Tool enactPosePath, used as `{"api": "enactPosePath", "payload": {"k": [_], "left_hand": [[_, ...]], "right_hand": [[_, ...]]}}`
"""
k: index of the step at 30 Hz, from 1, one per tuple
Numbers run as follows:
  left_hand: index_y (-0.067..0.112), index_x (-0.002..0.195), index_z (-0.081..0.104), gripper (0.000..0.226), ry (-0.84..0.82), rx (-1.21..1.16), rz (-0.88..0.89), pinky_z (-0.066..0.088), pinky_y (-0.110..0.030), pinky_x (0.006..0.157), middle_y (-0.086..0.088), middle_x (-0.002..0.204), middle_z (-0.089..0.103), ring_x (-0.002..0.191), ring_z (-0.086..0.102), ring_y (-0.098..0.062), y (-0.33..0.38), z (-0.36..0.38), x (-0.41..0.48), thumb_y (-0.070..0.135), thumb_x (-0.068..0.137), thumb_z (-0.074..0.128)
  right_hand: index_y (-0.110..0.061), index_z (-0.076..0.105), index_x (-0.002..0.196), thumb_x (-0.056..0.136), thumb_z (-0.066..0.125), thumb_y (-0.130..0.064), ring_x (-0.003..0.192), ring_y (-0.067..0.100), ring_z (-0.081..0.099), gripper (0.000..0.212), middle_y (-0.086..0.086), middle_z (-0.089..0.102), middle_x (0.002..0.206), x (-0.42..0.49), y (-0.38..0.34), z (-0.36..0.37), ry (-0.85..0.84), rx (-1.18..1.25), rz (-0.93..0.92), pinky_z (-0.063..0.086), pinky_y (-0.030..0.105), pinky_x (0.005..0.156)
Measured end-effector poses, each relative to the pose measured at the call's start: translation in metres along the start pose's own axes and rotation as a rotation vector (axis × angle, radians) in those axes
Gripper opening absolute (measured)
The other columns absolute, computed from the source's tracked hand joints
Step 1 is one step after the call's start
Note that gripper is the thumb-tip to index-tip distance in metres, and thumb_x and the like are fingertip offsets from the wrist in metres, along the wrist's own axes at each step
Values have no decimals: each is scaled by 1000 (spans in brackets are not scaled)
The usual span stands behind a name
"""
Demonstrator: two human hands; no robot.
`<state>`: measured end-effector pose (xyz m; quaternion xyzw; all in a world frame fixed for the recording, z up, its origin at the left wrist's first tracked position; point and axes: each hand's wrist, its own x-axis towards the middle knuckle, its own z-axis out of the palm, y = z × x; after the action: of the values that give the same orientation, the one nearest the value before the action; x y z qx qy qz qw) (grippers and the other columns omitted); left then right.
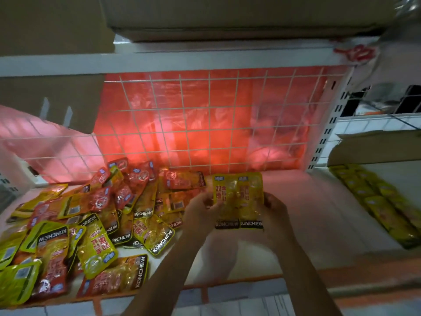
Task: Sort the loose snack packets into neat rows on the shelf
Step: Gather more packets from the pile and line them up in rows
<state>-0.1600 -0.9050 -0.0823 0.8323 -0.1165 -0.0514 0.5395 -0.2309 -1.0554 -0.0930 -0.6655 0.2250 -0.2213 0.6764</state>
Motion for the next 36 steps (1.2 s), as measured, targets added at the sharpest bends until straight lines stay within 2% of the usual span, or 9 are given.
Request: {"api": "enactPosePath", "payload": {"k": [8,11,14,17,19,24,30,33,36], "left_hand": [[24,79,63,11,-85,-115,-75,49,-32,72,2,81,68,78,63,-15,43,74,-11,13,83,65],[24,79,65,8,-109,-132,-100,48,-31,73,1,83,69,78,62,-15,62,112,-18,16,81,67],[20,76,67,14,-140,-268,-145,46,-31,68,-3,76,68,73,61,-19,83,154,-26,6,80,70],[16,76,67,15,-168,-303,-174,43,-25,61,-3,72,64,64,56,-15,102,194,-32,2,79,69],[19,76,69,8,-165,-306,-178,46,-31,65,-2,71,66,66,59,-17,109,219,-35,14,71,74],[26,73,70,37,-123,-282,-202,56,-49,80,-3,78,72,79,69,-27,107,270,-31,47,43,71],[27,77,74,23,-100,-213,-241,57,-52,79,1,77,73,79,70,-24,108,300,-5,28,54,73],[28,72,72,9,-64,-80,-245,56,-40,82,3,79,73,83,68,-20,122,307,4,22,67,76],[21,91,75,16,-50,55,-197,53,-30,82,-2,92,74,90,66,-21,128,314,19,20,76,73]], "right_hand": [[-1,69,97,81,65,-6,80,29,67,17,15,72,86,1,-12,-89,115,102,58,54,45,78],[-14,73,83,76,67,-14,71,16,68,9,3,74,77,5,-21,-132,116,29,6,54,39,70],[-33,73,73,89,63,-8,71,12,66,31,-6,72,71,14,-28,-177,139,-96,-40,51,42,72],[-23,70,75,88,62,-6,71,18,55,23,16,66,77,23,-31,-218,185,-137,-32,43,34,65],[-17,66,81,89,62,-10,67,18,52,11,16,62,73,30,-27,-245,196,-180,-43,40,32,63],[-18,59,90,95,55,-22,70,21,59,8,4,64,77,43,-20,-302,188,-364,-14,47,35,66],[-20,64,97,95,55,-20,71,19,62,10,0,66,81,54,-19,-338,221,-416,-14,48,32,63],[-23,63,98,94,55,-18,73,21,63,10,0,66,81,57,-19,-343,198,-421,4,51,37,67],[-22,63,111,94,56,-18,73,15,64,19,0,67,87,61,-20,-343,155,-425,21,50,29,63]]}}
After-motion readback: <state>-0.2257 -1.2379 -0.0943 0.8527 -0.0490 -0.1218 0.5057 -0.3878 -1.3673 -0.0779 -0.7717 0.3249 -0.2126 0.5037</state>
